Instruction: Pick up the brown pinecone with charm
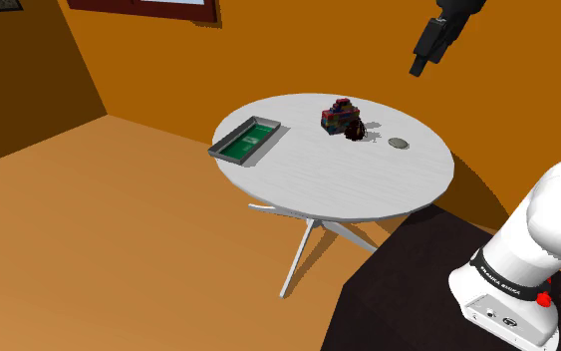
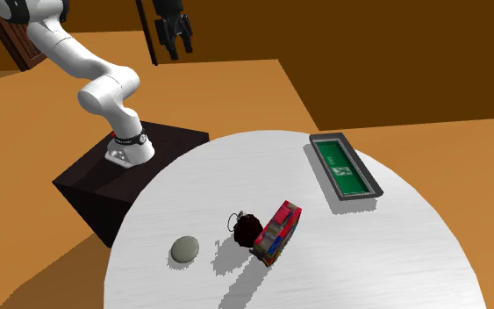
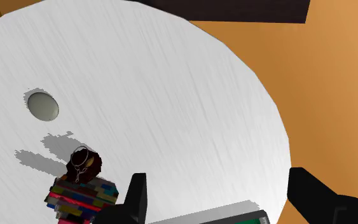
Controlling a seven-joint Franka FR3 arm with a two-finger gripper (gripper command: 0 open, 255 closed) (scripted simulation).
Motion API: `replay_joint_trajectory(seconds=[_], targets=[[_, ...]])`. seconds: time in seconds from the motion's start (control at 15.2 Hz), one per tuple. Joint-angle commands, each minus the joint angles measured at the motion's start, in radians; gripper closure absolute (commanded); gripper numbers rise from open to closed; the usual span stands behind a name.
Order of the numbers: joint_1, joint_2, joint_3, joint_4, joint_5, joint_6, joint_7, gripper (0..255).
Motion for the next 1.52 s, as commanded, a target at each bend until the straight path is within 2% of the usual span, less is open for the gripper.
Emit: replay_joint_trajectory(seconds=[0.0, 0.4, 0.79, 1.12, 1.45], targets=[[0.000, 0.000, 0.000, 0.000, 0.000, 0.000, 0.000, 0], [-0.022, 0.136, -0.109, -0.013, -0.018, 0.137, -0.090, 0], [-0.036, 0.309, -0.212, 0.019, -0.009, 0.261, -0.187, 0], [-0.037, 0.476, -0.295, 0.081, 0.028, 0.346, -0.278, 0], [-0.040, 0.661, -0.368, 0.174, 0.103, 0.406, -0.384, 0]])
